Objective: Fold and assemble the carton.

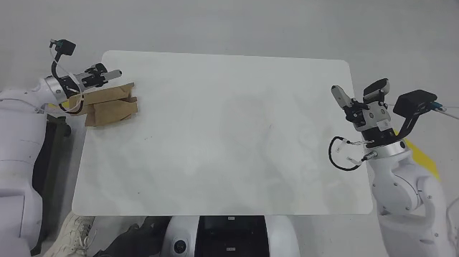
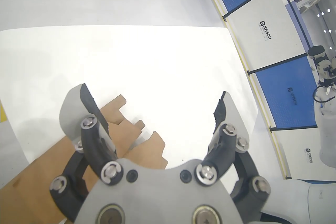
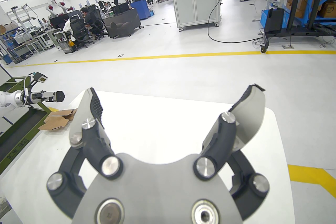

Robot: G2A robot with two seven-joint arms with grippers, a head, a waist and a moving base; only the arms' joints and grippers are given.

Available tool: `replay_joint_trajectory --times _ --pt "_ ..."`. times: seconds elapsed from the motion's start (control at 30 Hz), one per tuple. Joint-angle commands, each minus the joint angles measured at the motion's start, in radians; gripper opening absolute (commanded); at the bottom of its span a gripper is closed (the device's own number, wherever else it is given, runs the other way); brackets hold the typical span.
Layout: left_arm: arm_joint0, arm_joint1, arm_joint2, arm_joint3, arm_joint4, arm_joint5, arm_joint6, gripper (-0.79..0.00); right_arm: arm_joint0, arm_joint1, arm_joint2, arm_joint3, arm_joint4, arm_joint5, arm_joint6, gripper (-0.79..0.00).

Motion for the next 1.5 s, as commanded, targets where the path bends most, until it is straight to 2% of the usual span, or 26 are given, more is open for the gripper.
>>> replay_joint_trajectory --times 0.0,0.47,0.57,0.77,1.03,1.27,1.47 --pt "0.000 0.000 0.000 0.000 0.000 0.000 0.000 0.000 0.000 0.000 0.000 0.000 0.000 0.000 0.000 0.000" --pt "0.000 0.000 0.000 0.000 0.000 0.000 0.000 0.000 0.000 0.000 0.000 0.000 0.000 0.000 0.000 0.000" --pt "0.017 0.006 -0.010 0.004 -0.044 0.049 -0.037 0.000 0.000 0.000 0.000 0.000 0.000 0.000 0.000 0.000" --pt "-0.001 0.047 -0.073 0.089 -0.169 0.179 -0.179 0.000 0.000 0.000 0.000 0.000 0.000 0.000 0.000 0.000" --pt "-0.010 0.110 -0.125 0.199 -0.140 0.179 -0.179 0.000 0.000 0.000 0.000 0.000 0.000 0.000 0.000 0.000" --pt "-0.036 0.126 -0.133 0.323 -0.123 0.166 -0.164 0.000 0.000 0.000 0.000 0.000 0.000 0.000 0.000 0.000" --pt "-0.061 0.128 -0.125 0.407 -0.113 0.231 -0.175 0.000 0.000 0.000 0.000 0.000 0.000 0.000 0.000 0.000"
